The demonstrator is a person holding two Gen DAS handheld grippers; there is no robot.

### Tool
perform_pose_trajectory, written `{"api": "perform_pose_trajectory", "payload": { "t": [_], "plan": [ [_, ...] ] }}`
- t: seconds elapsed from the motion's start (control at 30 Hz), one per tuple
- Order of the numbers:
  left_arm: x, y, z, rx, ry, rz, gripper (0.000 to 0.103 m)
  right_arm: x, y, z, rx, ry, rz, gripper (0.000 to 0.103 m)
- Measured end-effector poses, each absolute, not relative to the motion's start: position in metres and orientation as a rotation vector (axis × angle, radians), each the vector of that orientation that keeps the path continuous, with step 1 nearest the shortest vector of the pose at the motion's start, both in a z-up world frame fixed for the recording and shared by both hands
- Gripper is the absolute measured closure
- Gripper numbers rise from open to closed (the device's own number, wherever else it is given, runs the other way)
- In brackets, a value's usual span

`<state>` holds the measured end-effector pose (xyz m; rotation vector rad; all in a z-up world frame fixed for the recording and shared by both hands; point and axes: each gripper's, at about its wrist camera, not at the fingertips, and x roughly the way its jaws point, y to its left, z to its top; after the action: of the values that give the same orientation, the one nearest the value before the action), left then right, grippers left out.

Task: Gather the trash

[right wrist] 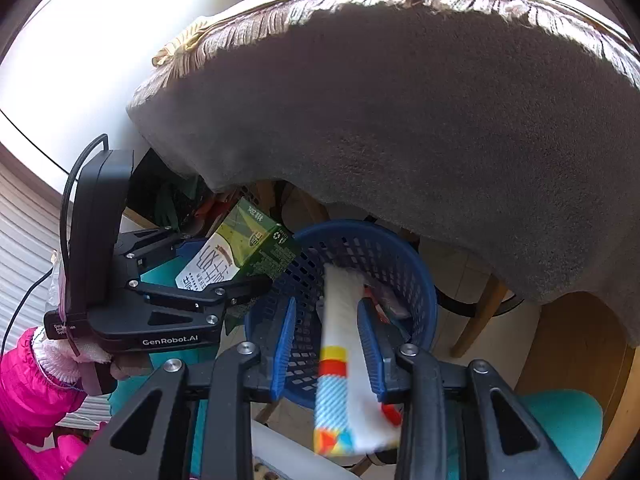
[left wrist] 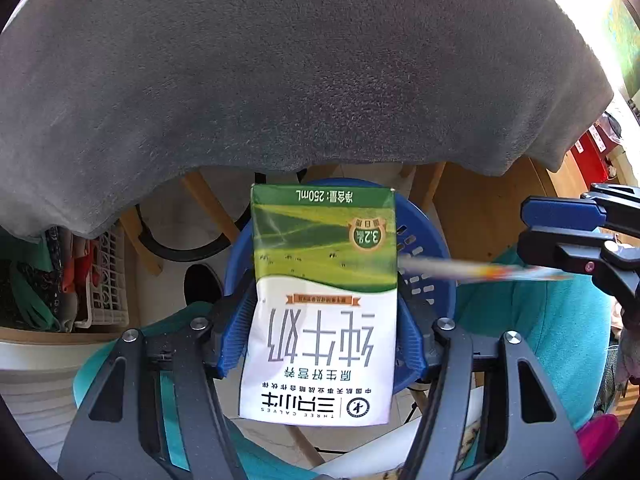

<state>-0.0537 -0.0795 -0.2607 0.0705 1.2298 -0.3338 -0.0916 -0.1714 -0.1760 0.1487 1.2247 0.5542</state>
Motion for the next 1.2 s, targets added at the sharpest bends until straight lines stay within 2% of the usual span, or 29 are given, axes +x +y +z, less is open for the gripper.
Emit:
{"api": "perform_pose_trajectory", "payload": {
  "t": [0.17,0.33,0.77,0.93,1.07,1.2],
  "plan": [
    [-0.052,-0.081,-0.261,0.073,1.223,-0.320,0.037,-0.086,-0.170,-0.180,0.157,1.214,0.545,0.067],
    [-0.051,-0.081,-0.259,0.079,1.218,-0.322,0.037,-0.090,-0.168,-0.179,0.160,1.204,0.545,0.048],
    [-0.052,-0.079,-0.239,0.078,1.173,-0.316,0.037,-0.087,-0.168,-0.170,0.148,1.184,0.522,0.030],
    [-0.054,-0.078,-0.216,0.074,1.121,-0.314,0.037,-0.088,-0.175,-0.156,0.159,1.145,0.509,0.018],
    [-0.055,-0.077,-0.194,0.057,1.071,-0.313,0.029,-0.087,-0.181,-0.143,0.181,1.112,0.499,0.018],
    [-0.055,-0.074,-0.170,0.045,1.013,-0.315,0.028,-0.086,-0.186,-0.127,0.183,1.079,0.489,0.018]
  ]
}}
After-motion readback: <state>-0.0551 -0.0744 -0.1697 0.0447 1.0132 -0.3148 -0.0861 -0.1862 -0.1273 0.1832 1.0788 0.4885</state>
